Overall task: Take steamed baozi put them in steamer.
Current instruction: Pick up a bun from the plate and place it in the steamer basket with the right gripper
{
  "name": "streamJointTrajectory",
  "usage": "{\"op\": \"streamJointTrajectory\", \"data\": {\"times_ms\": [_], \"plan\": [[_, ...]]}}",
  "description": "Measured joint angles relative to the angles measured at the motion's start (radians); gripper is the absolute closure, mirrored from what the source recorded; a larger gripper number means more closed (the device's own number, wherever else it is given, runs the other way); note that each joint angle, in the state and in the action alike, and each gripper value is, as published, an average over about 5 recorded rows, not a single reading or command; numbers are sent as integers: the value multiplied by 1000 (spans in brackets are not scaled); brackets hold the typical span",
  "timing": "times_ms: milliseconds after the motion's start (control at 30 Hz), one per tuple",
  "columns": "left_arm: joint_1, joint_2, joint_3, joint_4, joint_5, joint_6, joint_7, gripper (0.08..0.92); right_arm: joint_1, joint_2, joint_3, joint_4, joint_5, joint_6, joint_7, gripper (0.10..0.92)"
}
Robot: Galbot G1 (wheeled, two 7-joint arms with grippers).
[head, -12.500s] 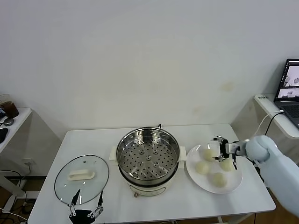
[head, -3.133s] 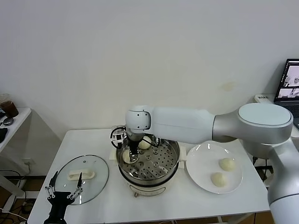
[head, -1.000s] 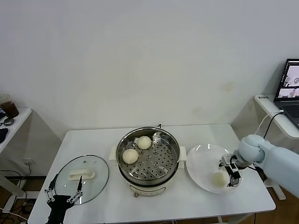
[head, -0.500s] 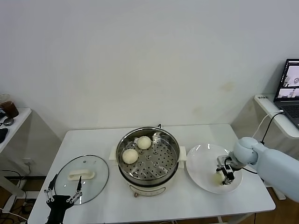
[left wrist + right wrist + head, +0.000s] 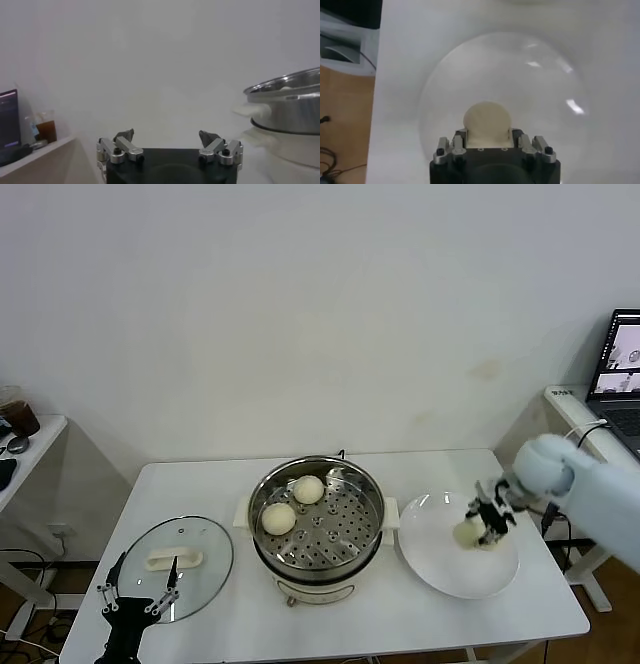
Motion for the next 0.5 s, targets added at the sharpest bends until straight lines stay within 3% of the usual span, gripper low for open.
{"op": "streamJointTrajectory", "data": {"times_ms": [500], "plan": [[-21,7,4,0,-7,1,-1,177,379,286,-260,77,206,111,49,483]]}}
